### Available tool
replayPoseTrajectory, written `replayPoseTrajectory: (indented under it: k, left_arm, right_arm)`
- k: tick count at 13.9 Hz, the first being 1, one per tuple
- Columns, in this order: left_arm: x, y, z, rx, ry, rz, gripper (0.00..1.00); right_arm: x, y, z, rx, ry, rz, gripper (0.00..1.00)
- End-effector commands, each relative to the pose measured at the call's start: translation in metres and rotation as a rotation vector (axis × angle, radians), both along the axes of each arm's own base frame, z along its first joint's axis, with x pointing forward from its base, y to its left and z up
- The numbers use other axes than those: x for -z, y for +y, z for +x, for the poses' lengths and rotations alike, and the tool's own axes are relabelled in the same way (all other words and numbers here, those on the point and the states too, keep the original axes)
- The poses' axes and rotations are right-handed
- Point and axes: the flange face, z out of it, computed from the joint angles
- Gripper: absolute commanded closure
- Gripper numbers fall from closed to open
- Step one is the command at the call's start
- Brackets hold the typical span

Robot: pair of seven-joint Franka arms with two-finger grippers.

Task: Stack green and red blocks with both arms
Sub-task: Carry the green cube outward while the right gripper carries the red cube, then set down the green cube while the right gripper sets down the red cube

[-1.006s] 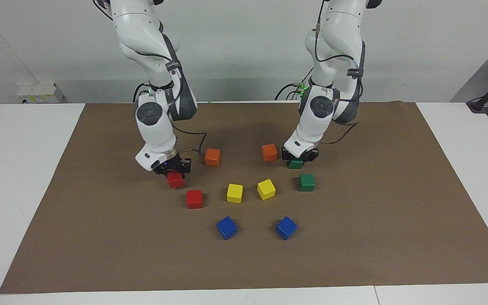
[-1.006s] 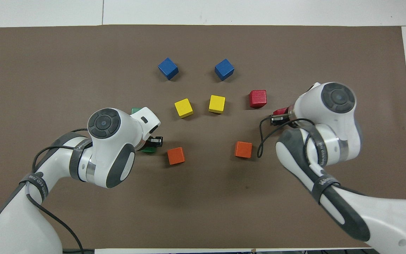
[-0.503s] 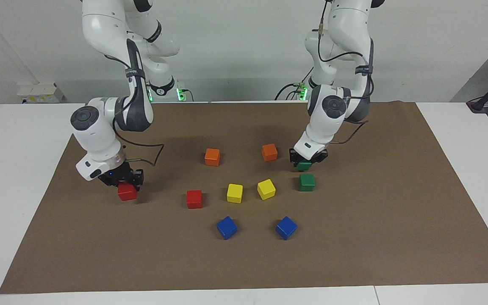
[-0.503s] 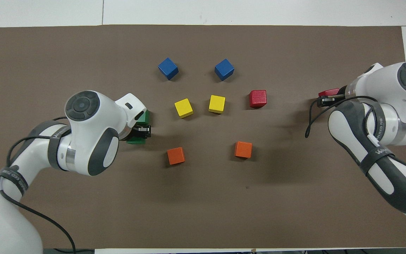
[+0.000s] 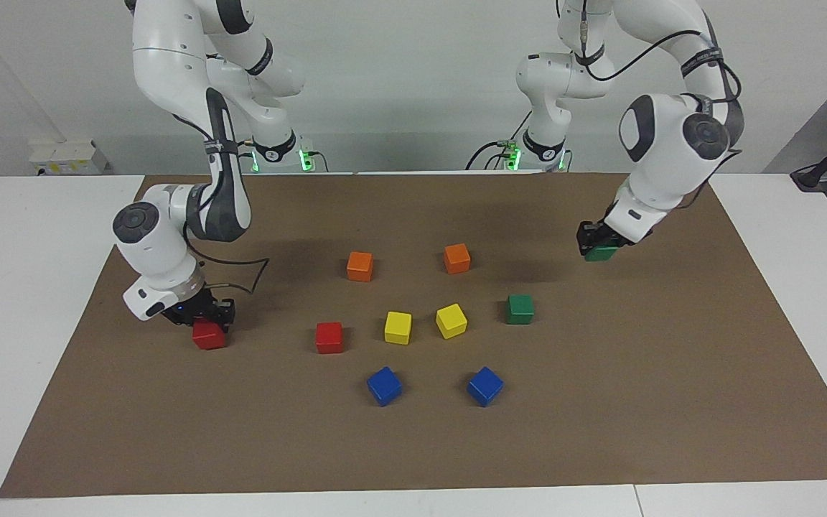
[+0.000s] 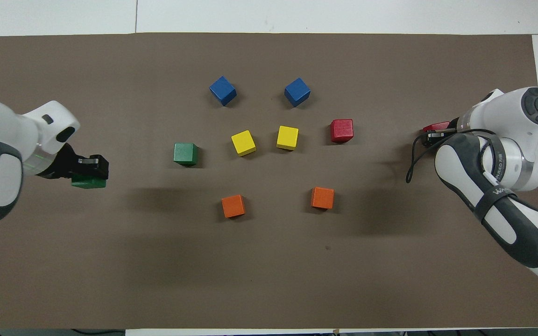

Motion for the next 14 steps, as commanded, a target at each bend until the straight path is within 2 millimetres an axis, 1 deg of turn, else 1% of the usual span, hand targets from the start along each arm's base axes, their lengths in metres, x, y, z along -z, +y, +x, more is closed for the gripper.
replayPoseTrajectory:
  k: [1, 2, 3, 4, 6, 7, 8, 9, 10, 11, 12, 13, 14]
  left_arm:
    - [0.010, 0.051, -0.011, 0.050, 0.015, 0.013, 1.00]
    - [0.013, 0.077, -0.016, 0.075, 0.002, 0.011, 1.00]
    - [0.021, 0.099, -0.020, 0.086, -0.029, 0.009, 1.00]
    - [0.030, 0.113, -0.024, 0.084, -0.050, 0.012, 1.00]
    - [0.057, 0.125, -0.037, 0.065, -0.091, 0.028, 1.00]
    - [0.066, 0.131, -0.042, 0.052, -0.104, 0.031, 1.00]
    - [0.076, 0.135, -0.044, 0.044, -0.111, 0.034, 1.00]
    - [0.085, 0.139, -0.043, 0.037, -0.123, 0.039, 1.00]
    - [0.097, 0.140, -0.042, 0.035, -0.129, 0.042, 1.00]
    - [0.105, 0.140, -0.043, 0.033, -0.138, 0.044, 1.00]
    - [0.109, 0.147, -0.044, 0.020, -0.145, 0.047, 1.00]
    - [0.115, 0.149, -0.044, 0.017, -0.141, 0.048, 1.00]
    - [0.117, 0.149, -0.043, 0.014, -0.143, 0.048, 1.00]
  right_arm:
    - [0.000, 0.000, 0.001, -0.010, -0.005, -0.004, 0.57]
    - [0.005, -0.002, -0.001, -0.010, -0.002, -0.004, 0.09]
    - [0.008, -0.002, -0.002, -0.011, -0.014, -0.005, 0.00]
    - [0.009, -0.002, -0.002, -0.010, -0.017, -0.005, 0.00]
    - [0.007, -0.003, -0.001, -0.006, -0.011, -0.003, 0.00]
    - [-0.003, -0.002, 0.002, -0.007, -0.017, -0.004, 0.00]
    - [-0.018, 0.003, 0.005, -0.012, -0.001, 0.000, 0.00]
    - [-0.044, 0.007, 0.010, -0.017, 0.017, 0.005, 0.00]
    - [-0.075, 0.011, 0.017, -0.023, 0.039, 0.007, 0.00]
    - [-0.106, 0.013, 0.026, -0.027, 0.050, 0.007, 0.00]
    - [-0.134, 0.019, 0.034, -0.034, 0.056, 0.005, 0.00]
    - [-0.156, 0.033, 0.040, -0.058, 0.043, 0.001, 0.00]
    - [-0.171, 0.056, 0.048, -0.082, 0.018, -0.007, 0.00]
